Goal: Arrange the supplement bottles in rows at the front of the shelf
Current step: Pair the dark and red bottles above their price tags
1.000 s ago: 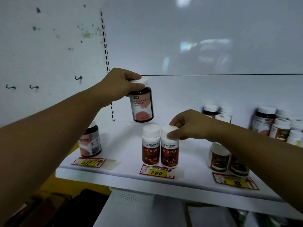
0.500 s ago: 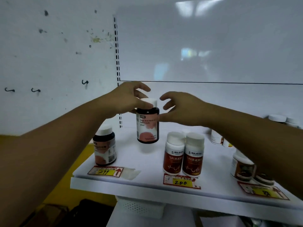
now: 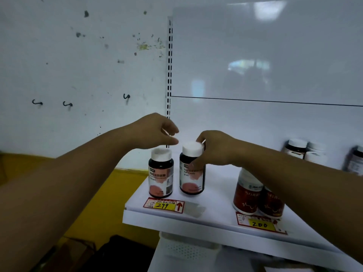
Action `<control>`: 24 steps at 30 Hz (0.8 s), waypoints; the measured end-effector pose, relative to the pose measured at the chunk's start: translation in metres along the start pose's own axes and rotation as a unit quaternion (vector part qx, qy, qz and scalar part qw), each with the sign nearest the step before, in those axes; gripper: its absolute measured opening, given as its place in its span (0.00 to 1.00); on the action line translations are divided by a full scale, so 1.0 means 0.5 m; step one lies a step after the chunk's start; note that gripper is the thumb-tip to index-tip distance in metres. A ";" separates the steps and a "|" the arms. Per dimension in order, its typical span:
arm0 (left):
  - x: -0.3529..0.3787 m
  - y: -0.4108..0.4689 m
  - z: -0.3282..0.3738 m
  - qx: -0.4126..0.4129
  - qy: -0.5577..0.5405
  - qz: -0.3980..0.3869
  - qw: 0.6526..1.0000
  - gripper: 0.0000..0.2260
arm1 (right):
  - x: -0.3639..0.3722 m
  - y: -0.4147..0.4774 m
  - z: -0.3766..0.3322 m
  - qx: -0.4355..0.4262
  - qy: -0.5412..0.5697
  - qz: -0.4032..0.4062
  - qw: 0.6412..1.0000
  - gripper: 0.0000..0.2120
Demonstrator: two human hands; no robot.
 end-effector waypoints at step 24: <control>0.038 0.068 0.081 0.065 0.011 0.014 0.998 0.03 | -0.165 -0.027 0.170 0.030 0.051 0.014 0.998 0.27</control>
Point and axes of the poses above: each hand's wrist, its own y-axis towards the middle knuckle, its own x-axis out of the palm, z = x × y, the point moved 1 cm from there along y, towards the middle knuckle, and after that the axes turned 11 degrees about -y, right-handed, at the moved point
